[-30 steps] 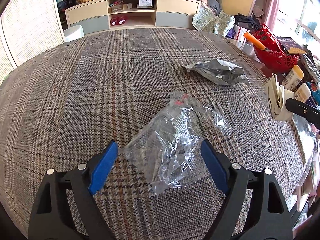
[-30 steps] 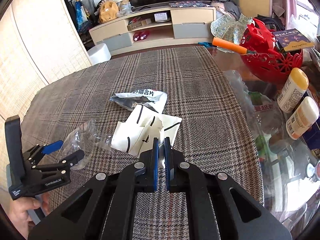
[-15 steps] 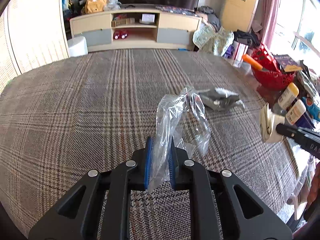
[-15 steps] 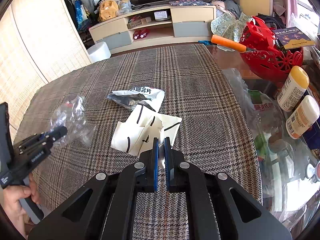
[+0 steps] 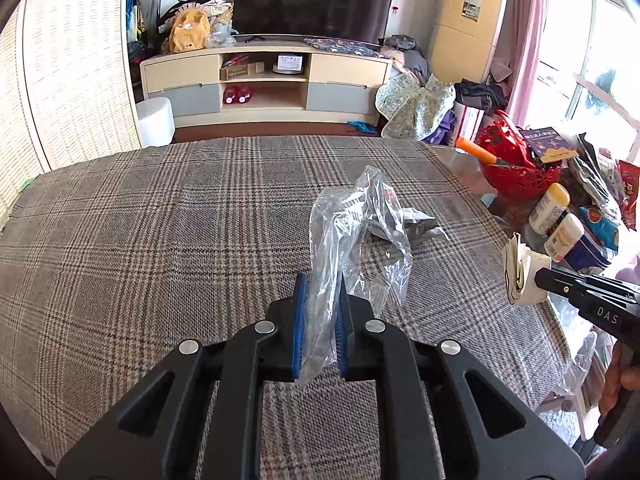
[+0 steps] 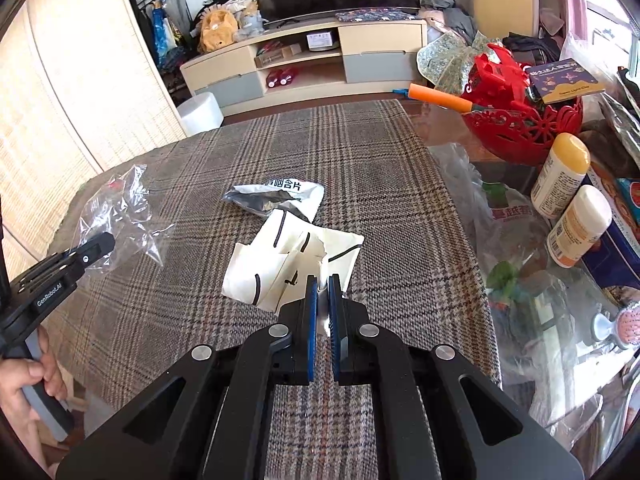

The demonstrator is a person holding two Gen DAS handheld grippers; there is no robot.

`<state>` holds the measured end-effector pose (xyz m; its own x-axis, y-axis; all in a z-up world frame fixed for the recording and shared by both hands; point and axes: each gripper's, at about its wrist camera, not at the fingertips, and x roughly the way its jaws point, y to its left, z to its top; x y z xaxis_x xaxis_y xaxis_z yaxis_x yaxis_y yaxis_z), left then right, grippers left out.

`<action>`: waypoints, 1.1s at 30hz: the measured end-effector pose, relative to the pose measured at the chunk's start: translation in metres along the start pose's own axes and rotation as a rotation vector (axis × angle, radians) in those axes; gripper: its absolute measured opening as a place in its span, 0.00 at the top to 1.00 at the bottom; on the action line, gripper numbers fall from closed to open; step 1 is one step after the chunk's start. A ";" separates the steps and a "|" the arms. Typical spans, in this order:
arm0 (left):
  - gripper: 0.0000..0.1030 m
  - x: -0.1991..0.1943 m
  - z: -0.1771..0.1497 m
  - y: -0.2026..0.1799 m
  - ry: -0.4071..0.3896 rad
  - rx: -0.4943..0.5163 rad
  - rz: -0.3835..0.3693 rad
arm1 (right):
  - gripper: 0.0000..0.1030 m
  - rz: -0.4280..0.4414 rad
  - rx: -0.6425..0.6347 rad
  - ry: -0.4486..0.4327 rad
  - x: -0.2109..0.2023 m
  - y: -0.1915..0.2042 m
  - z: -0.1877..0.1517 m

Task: Collect trash
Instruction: 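Carry the paper and plastic bag down over the bin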

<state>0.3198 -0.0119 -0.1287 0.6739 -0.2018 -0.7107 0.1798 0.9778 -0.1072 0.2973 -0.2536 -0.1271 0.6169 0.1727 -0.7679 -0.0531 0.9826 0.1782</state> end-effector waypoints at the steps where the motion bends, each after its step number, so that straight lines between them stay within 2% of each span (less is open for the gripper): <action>1: 0.89 -0.005 -0.002 -0.002 0.001 0.003 0.003 | 0.93 -0.003 -0.004 -0.003 -0.005 0.000 -0.003; 8: 0.89 -0.053 -0.023 -0.017 0.001 0.014 -0.027 | 0.93 0.000 -0.015 -0.027 -0.049 0.002 -0.035; 19: 0.89 -0.130 -0.086 -0.044 -0.012 0.004 -0.096 | 0.93 0.030 -0.041 -0.025 -0.106 0.019 -0.108; 25: 0.89 -0.147 -0.132 -0.049 0.012 -0.018 -0.137 | 0.93 0.061 -0.043 0.005 -0.117 0.023 -0.150; 33: 0.89 -0.146 -0.190 -0.055 0.071 -0.018 -0.155 | 0.93 0.073 -0.034 0.090 -0.104 0.029 -0.208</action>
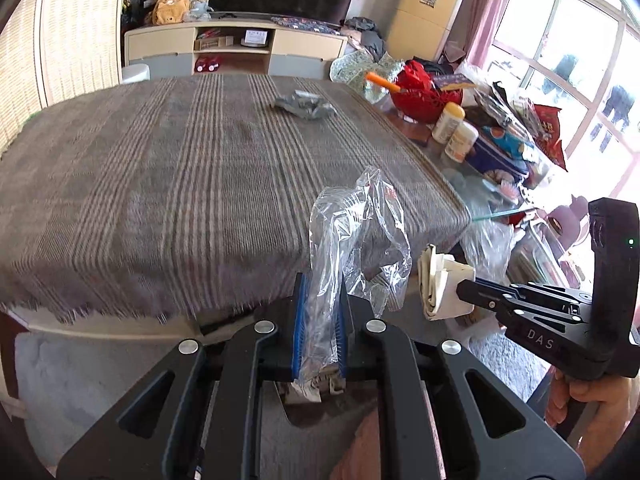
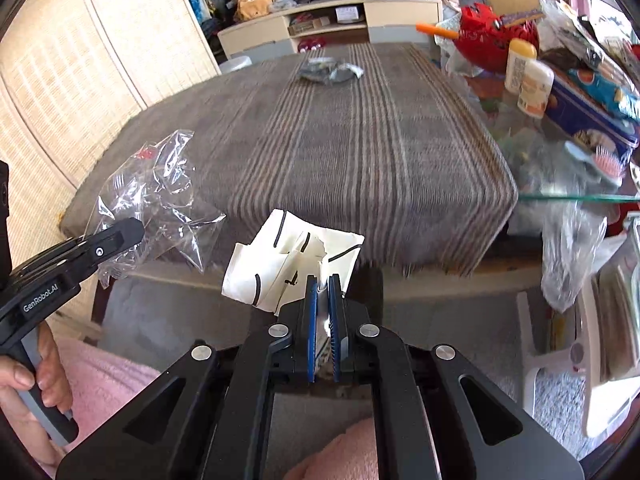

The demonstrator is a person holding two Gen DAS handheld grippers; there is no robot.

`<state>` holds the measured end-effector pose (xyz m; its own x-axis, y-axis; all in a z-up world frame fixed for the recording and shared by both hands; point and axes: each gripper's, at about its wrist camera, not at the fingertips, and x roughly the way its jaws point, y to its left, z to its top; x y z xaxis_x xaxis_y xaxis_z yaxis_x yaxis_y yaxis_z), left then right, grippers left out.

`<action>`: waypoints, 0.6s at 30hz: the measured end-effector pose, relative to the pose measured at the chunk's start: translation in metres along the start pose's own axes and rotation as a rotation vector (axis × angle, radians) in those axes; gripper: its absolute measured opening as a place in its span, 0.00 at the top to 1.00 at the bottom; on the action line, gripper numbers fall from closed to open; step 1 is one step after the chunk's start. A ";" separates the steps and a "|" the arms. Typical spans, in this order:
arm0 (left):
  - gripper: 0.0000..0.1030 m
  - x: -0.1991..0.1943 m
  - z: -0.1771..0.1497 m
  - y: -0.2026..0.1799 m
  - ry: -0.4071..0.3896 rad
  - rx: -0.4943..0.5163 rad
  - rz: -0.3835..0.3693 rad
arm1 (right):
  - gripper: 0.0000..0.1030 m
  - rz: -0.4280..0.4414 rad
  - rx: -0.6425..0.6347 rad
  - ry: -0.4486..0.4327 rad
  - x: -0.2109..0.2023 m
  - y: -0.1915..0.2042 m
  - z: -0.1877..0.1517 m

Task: Collect trash
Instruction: 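Carry the paper and plastic bag down over the bin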

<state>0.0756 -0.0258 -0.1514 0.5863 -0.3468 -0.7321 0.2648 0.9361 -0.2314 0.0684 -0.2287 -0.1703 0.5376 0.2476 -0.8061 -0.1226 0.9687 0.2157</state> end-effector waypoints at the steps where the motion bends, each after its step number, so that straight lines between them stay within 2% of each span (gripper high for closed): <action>1: 0.89 0.003 -0.006 -0.001 0.010 0.004 0.001 | 0.93 0.002 0.004 0.014 0.003 0.000 -0.006; 7: 0.89 0.027 -0.043 -0.002 0.083 -0.003 -0.005 | 0.93 -0.023 0.010 0.078 0.024 -0.001 -0.038; 10: 0.89 0.045 -0.060 0.000 0.128 -0.017 -0.012 | 0.93 -0.056 0.005 0.111 0.039 -0.003 -0.053; 18: 0.89 0.100 -0.091 0.015 0.242 -0.063 -0.020 | 0.93 -0.080 0.024 0.209 0.088 -0.014 -0.083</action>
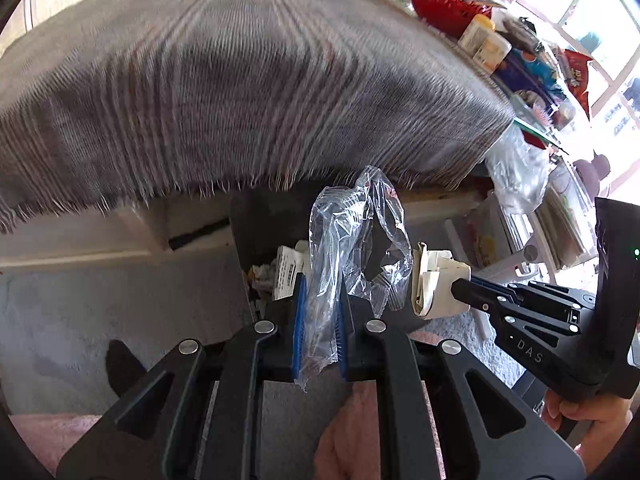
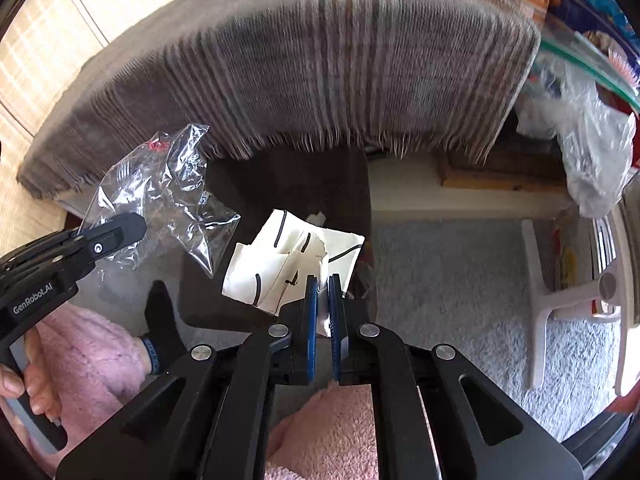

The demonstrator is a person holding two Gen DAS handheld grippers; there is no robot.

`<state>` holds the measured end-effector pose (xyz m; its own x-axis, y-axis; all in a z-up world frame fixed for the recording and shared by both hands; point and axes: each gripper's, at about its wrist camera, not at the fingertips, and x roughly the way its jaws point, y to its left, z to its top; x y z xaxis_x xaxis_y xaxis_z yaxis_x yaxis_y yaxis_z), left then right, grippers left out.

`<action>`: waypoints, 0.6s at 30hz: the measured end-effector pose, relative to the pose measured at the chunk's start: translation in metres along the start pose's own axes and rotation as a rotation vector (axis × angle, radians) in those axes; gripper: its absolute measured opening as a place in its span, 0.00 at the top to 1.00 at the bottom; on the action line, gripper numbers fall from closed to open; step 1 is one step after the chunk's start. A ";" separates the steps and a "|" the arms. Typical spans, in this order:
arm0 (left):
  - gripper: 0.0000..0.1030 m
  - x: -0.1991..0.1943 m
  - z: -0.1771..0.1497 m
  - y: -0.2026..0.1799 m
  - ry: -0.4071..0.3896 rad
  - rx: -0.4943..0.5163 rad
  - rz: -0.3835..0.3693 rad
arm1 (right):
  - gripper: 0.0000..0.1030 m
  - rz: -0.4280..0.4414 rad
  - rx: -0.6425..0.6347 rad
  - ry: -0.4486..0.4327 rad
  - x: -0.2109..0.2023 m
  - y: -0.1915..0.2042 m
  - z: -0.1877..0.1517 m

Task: Collect trash
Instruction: 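Carry the paper and plastic bag down over the bin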

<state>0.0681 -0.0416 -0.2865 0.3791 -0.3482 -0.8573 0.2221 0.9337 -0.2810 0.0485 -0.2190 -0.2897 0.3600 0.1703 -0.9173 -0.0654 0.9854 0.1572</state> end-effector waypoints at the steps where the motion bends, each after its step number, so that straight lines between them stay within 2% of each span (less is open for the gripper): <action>1: 0.89 0.006 -0.001 0.002 0.015 0.000 -0.007 | 0.93 0.005 0.001 0.007 0.003 -0.001 -0.001; 6: 0.89 0.032 -0.003 0.007 0.079 -0.012 -0.023 | 0.93 0.023 0.004 0.041 0.025 -0.002 -0.006; 11: 0.88 0.044 -0.005 0.008 0.107 -0.007 -0.037 | 0.92 0.036 0.023 0.061 0.038 -0.002 -0.008; 13: 0.83 0.047 -0.004 0.010 0.116 -0.010 -0.046 | 0.90 0.041 0.025 0.059 0.040 -0.002 -0.007; 14: 0.76 0.048 -0.004 0.011 0.116 -0.016 -0.053 | 0.90 0.042 0.025 0.056 0.040 -0.005 -0.006; 17: 0.69 0.047 -0.003 0.011 0.110 -0.023 -0.048 | 0.89 0.058 0.041 0.060 0.041 -0.006 -0.004; 18: 0.69 0.047 -0.003 0.011 0.108 -0.024 -0.048 | 0.80 0.051 0.041 0.065 0.042 -0.005 -0.004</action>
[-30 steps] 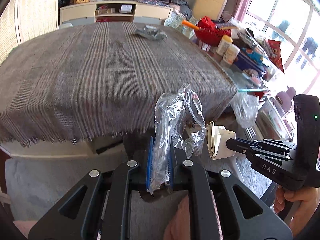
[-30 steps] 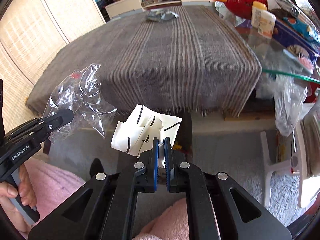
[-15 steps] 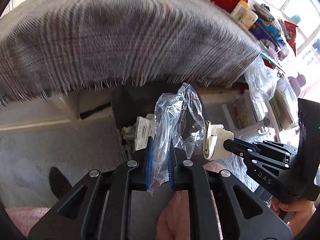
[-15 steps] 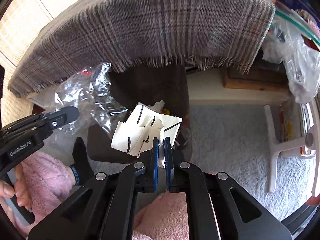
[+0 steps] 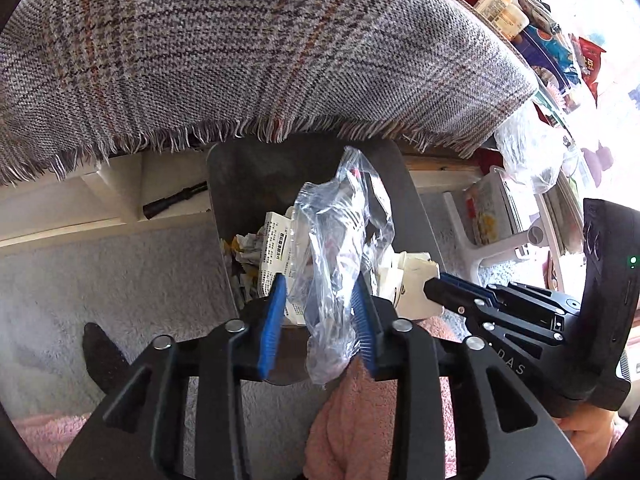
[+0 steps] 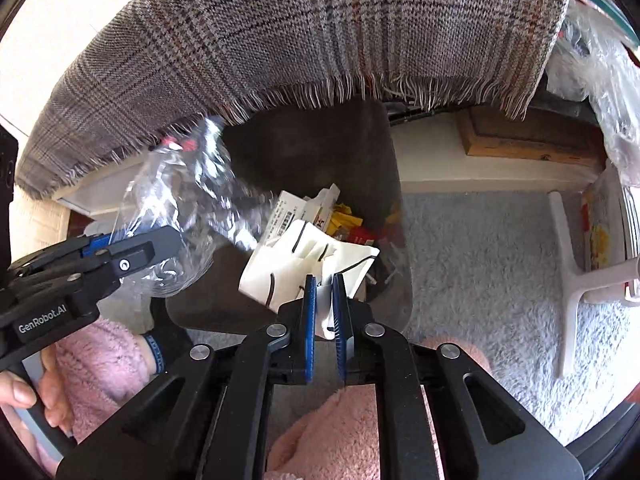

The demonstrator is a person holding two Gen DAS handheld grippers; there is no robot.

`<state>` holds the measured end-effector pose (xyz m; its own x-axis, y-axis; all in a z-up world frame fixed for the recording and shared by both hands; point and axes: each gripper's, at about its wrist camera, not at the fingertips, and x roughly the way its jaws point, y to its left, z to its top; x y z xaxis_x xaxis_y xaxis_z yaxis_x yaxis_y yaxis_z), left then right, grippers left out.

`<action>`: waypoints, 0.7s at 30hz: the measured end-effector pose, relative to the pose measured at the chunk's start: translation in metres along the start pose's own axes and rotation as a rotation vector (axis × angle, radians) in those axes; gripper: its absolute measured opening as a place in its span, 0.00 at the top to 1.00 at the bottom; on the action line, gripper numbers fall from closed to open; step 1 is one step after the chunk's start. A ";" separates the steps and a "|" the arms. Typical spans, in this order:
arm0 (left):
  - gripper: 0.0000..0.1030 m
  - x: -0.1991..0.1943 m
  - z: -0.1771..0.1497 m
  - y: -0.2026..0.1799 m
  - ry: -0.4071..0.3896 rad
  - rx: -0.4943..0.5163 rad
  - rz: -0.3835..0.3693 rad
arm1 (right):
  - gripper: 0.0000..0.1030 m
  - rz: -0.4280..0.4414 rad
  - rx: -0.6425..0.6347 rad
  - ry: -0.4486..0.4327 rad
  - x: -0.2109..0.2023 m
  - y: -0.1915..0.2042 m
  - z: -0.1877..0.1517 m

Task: Collect trash
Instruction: 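Carry the paper and plastic bag down over the bin, then open both grippers to drop the paper and plastic bag into the bin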

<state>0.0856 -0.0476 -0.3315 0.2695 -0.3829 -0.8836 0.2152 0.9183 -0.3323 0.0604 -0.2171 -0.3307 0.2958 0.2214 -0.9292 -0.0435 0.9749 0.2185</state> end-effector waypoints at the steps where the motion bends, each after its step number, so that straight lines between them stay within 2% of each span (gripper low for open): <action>1: 0.69 0.000 0.000 0.001 0.000 -0.002 -0.002 | 0.71 -0.014 -0.002 -0.003 -0.001 0.000 0.000; 2: 0.66 -0.001 0.001 0.001 -0.002 -0.004 -0.002 | 0.50 -0.017 0.000 -0.008 0.000 -0.001 0.001; 3: 0.62 -0.002 0.001 0.002 -0.008 -0.008 0.000 | 0.42 -0.014 0.005 -0.019 -0.003 -0.002 0.001; 5: 0.54 -0.006 0.002 0.004 -0.016 -0.016 -0.001 | 0.43 -0.022 0.008 -0.028 -0.005 -0.004 0.002; 7: 0.44 -0.010 0.004 0.006 -0.026 -0.027 -0.004 | 0.38 -0.033 0.007 -0.034 -0.008 -0.004 0.002; 9: 0.29 -0.014 0.006 0.007 -0.036 -0.027 -0.012 | 0.22 -0.041 0.014 -0.048 -0.012 -0.006 0.001; 12: 0.13 -0.020 0.008 0.006 -0.051 -0.022 -0.012 | 0.18 -0.049 0.029 -0.062 -0.017 -0.009 0.000; 14: 0.08 -0.024 0.009 0.007 -0.060 -0.029 -0.017 | 0.16 -0.054 0.038 -0.065 -0.020 -0.012 0.000; 18: 0.08 -0.037 0.013 0.010 -0.086 -0.043 -0.001 | 0.10 -0.062 0.042 -0.073 -0.024 -0.015 -0.001; 21: 0.08 -0.051 0.019 0.010 -0.107 -0.041 0.011 | 0.10 -0.061 0.050 -0.091 -0.033 -0.017 0.003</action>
<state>0.0922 -0.0208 -0.2837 0.3710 -0.3796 -0.8475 0.1743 0.9249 -0.3380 0.0544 -0.2414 -0.3025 0.3823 0.1565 -0.9107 0.0238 0.9835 0.1791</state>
